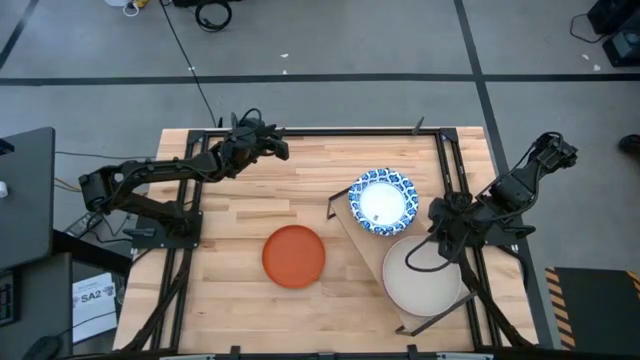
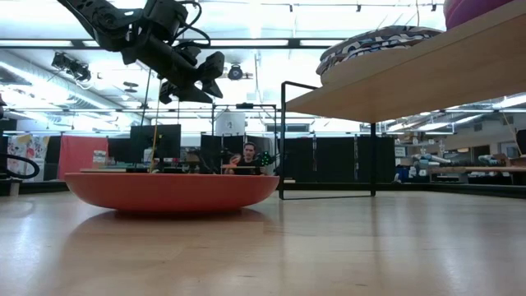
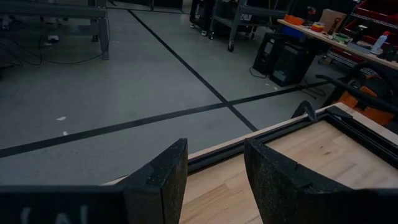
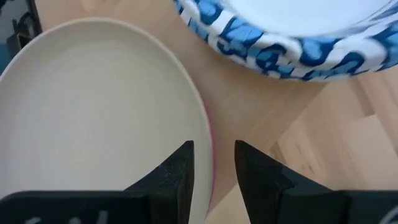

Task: Place and stack plates onto a shelf
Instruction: Stack the orange plate on top of the gray plate on the shelf

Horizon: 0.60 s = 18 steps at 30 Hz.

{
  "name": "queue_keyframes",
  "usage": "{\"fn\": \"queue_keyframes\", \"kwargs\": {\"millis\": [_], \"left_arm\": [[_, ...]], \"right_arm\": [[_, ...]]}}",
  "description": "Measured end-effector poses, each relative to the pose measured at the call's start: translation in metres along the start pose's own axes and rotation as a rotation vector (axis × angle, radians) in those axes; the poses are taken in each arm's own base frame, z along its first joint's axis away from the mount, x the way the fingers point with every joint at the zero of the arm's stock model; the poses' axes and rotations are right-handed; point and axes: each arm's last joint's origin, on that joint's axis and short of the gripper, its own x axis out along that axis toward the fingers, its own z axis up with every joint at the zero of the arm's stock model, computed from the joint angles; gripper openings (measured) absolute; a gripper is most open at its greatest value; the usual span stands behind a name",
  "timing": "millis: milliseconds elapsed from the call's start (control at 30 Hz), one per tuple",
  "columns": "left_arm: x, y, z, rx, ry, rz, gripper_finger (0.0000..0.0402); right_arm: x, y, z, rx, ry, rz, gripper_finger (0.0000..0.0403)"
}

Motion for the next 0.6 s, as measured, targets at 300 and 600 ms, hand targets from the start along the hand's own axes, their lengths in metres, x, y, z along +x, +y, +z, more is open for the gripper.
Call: {"fn": "queue_keyframes", "kwargs": {"millis": [300, 600], "left_arm": [[0.0, 0.0, 0.0, 0.0, 0.0, 0.0, 0.0165], [-0.002, -0.0073, -0.0027, 0.003, 0.056, -0.155, 0.0165]], "right_arm": [[-0.0001, 0.0008, -0.0011, 0.0, 0.04, 0.028, 0.0121], [-0.0001, 0.0009, -0.0011, 0.0, 0.039, 0.028, 0.0121]]}}
